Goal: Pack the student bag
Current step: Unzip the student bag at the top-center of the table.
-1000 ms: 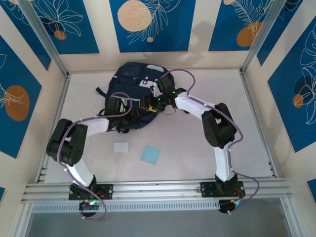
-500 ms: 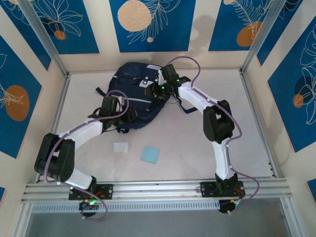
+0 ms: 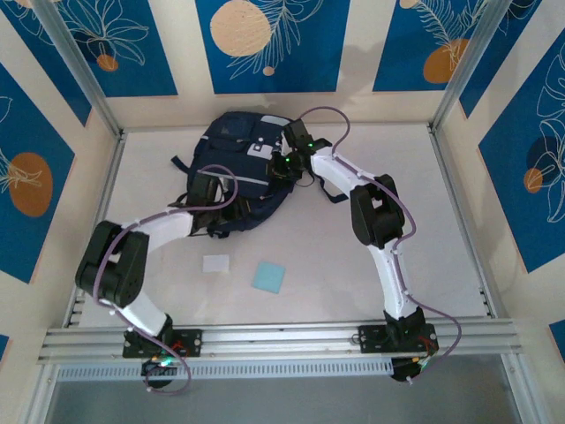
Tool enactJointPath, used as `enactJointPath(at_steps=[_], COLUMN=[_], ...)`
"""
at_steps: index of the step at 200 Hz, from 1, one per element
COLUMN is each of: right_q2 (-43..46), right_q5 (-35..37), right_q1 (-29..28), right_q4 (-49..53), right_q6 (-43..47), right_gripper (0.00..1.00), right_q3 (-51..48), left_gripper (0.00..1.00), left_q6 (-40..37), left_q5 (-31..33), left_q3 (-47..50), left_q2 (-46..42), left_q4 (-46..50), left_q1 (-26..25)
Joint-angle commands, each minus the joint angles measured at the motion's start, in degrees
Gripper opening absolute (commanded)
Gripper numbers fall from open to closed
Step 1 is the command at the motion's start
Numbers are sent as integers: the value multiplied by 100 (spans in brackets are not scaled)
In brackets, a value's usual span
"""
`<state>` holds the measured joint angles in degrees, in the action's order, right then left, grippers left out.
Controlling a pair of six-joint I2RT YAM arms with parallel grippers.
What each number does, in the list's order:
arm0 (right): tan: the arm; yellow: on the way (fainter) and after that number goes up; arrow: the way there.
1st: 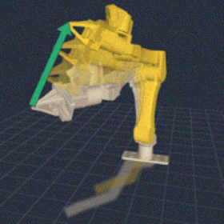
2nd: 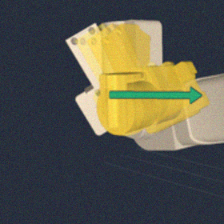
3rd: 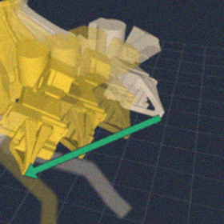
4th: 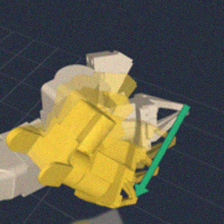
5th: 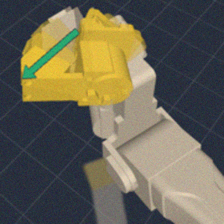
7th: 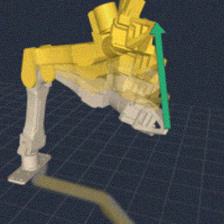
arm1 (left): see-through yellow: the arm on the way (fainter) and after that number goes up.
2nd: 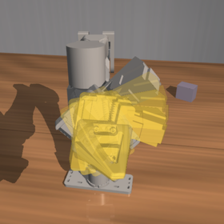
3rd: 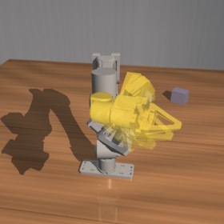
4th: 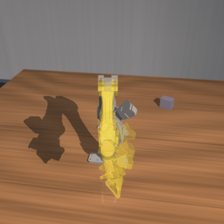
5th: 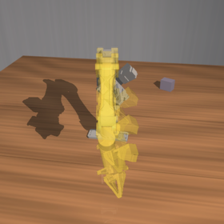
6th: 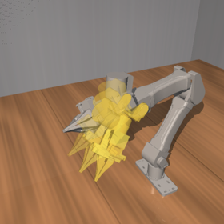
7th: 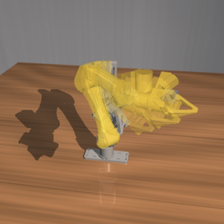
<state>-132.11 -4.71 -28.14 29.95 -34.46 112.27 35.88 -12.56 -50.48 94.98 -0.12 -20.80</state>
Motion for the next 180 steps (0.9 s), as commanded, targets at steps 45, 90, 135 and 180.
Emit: enactJointPath(at_steps=[45, 90, 135, 180], right_q2=[1968, 2604, 2664, 2371], right_q5=[-817, -1248, -730, -503], right_q1=[-11, -114, -220, -278], right_q4=[-1357, -1685, -2378, -3008], right_q6=[-580, -1262, -2074, -2642], right_gripper=[0, 0, 0, 0], right_q3=[-2474, -3383, -3687, -3536], left_gripper=[54, 54, 59, 62], left_q6=[-496, -712, -989, 47], left_q5=[218, 184, 381, 750], left_q3=[-1497, -2009, -1866, -820], left_q2=[1416, 1574, 975, -352], left_q4=[-249, 47, 722, 866], left_q1=[101, 111, 99, -299])
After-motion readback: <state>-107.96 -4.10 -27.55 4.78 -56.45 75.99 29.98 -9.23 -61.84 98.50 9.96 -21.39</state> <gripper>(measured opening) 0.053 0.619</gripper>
